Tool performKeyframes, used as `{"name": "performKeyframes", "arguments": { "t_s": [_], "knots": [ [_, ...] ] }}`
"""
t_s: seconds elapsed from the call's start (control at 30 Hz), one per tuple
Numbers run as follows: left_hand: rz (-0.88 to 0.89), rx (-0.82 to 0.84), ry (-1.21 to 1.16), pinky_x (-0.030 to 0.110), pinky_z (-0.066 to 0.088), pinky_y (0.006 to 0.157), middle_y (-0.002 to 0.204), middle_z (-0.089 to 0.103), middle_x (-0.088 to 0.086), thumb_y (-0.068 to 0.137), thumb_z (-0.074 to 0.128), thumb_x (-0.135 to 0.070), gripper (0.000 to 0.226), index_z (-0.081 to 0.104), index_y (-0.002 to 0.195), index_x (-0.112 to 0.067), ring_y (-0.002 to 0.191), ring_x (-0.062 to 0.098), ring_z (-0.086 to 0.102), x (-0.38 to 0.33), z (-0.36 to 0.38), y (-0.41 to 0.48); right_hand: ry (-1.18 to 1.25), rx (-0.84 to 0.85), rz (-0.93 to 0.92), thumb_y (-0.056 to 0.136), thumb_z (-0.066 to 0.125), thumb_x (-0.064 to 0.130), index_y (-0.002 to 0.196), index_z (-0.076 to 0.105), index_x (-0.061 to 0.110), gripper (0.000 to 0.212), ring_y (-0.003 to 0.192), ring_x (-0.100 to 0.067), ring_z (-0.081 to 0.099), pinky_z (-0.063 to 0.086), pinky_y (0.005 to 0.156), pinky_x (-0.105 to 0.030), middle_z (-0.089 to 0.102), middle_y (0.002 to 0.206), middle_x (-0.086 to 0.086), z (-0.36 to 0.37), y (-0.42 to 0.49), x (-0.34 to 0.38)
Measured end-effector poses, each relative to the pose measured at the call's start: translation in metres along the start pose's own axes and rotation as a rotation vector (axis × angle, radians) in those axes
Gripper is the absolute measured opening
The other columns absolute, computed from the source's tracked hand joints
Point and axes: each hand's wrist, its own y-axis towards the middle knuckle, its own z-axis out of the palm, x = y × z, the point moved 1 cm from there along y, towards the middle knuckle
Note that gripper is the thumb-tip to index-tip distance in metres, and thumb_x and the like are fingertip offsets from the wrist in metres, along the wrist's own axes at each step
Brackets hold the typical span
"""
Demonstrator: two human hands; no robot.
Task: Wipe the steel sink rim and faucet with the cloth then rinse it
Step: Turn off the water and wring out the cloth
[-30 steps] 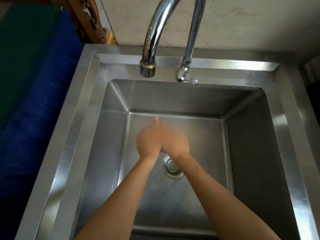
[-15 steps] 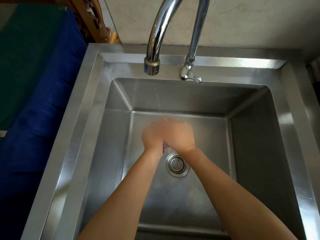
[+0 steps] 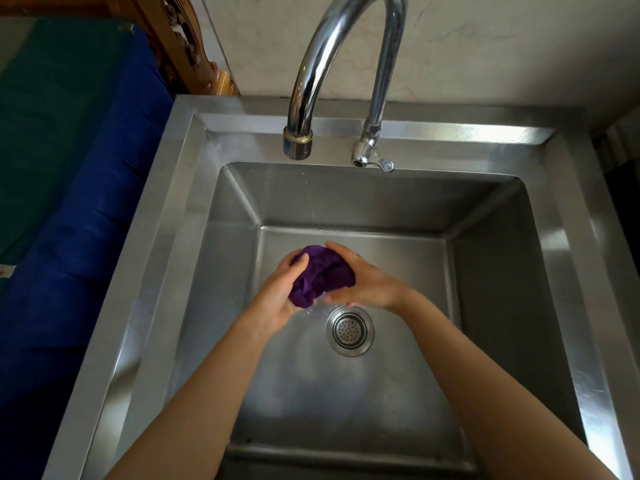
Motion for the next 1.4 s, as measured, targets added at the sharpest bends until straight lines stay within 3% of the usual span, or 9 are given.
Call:
{"name": "performKeyframes", "arguments": {
  "t_s": [0.13,0.27,0.43,0.6,0.77,0.97,1.1,1.23,1.4],
  "knots": [
    [0.188,-0.299,0.447,0.021,0.036,0.042,0.075,0.064,0.0,0.09,0.045,-0.053,0.036,0.062,0.087,-0.021,0.06,0.015,0.055,-0.011,0.018,-0.01,-0.263,-0.008,-0.021,0.066,0.076,0.013,0.133,0.037,0.025,0.079,0.099,-0.023,0.058,0.059,0.068,-0.037,0.05,0.121,-0.005,0.006,0.0,0.018],
    [0.472,-0.463,0.647,0.022,0.036,0.049,0.052,0.045,-0.002,0.088,0.05,-0.049,0.05,0.039,0.058,-0.012,0.05,0.013,0.042,-0.014,0.035,-0.02,-0.649,-0.159,-0.035,0.074,0.066,0.025,0.111,0.052,0.018,0.04,0.093,-0.026,0.061,0.048,0.074,-0.033,0.065,0.102,-0.004,0.014,-0.002,0.03],
    [0.523,-0.587,0.703,0.032,0.033,0.056,0.05,0.045,0.0,0.093,0.047,-0.04,0.049,0.036,0.052,-0.014,0.054,0.022,0.042,-0.019,0.046,-0.023,-0.844,-0.248,-0.02,0.08,0.055,0.033,0.076,0.05,0.017,0.017,0.068,-0.024,0.054,0.039,0.06,-0.029,0.057,0.072,-0.001,0.021,-0.011,0.037],
    [0.572,-0.661,0.694,0.037,0.036,0.056,0.051,0.045,0.005,0.092,0.048,-0.031,0.048,0.033,0.05,-0.015,0.057,0.028,0.044,-0.022,0.052,-0.022,-0.805,-0.327,-0.02,0.075,0.053,0.02,0.061,0.04,0.018,0.019,0.066,-0.027,0.049,0.035,0.06,-0.027,0.065,0.076,-0.01,0.025,-0.017,0.037],
    [0.513,-0.71,0.649,0.031,0.026,0.053,0.046,0.037,0.001,0.091,0.046,-0.025,0.047,0.032,0.048,-0.014,0.048,0.02,0.034,-0.027,0.056,-0.017,-0.805,-0.443,-0.123,0.077,0.053,0.017,0.08,0.053,0.008,0.009,0.077,-0.039,0.06,0.032,0.061,-0.029,0.068,0.083,-0.017,0.026,-0.017,0.032],
    [0.269,-0.546,0.389,0.038,0.043,0.057,0.057,0.057,0.018,0.077,0.045,-0.035,0.041,0.049,0.053,-0.002,0.056,0.03,0.047,-0.024,0.046,0.003,-0.74,-0.56,-0.257,0.076,0.05,0.02,0.068,0.041,0.012,0.014,0.055,-0.039,0.054,0.031,0.055,-0.03,0.062,0.063,-0.016,0.027,-0.015,0.021],
    [0.187,-0.393,0.392,0.027,0.043,0.051,0.069,0.061,0.005,0.09,0.045,-0.05,0.042,0.059,0.071,-0.016,0.061,0.02,0.057,-0.023,0.035,0.004,-0.391,-0.283,-0.02,0.077,0.066,0.023,0.097,0.047,0.014,0.029,0.083,-0.024,0.059,0.045,0.068,-0.032,0.058,0.09,-0.002,0.013,-0.016,0.021],
    [0.219,-0.188,0.476,0.033,0.053,0.079,0.091,0.069,0.002,0.088,0.053,-0.047,0.031,0.062,0.097,-0.02,0.085,0.019,0.065,-0.022,0.019,-0.001,0.119,-0.143,0.066,0.088,0.061,0.022,0.114,0.049,0.017,0.029,0.092,-0.015,0.058,0.053,0.077,-0.032,0.059,0.098,0.001,-0.008,-0.021,0.028],
    [0.33,0.116,0.916,0.032,0.047,0.076,0.087,0.065,0.003,0.073,0.074,-0.031,0.029,0.061,0.093,-0.014,0.08,0.017,0.06,-0.041,0.01,-0.005,-0.047,-0.299,-0.026,0.08,0.064,-0.001,0.104,0.06,0.004,0.025,0.072,-0.021,0.059,0.05,0.057,-0.018,0.06,0.085,-0.009,-0.028,-0.019,0.041]
  ]
}}
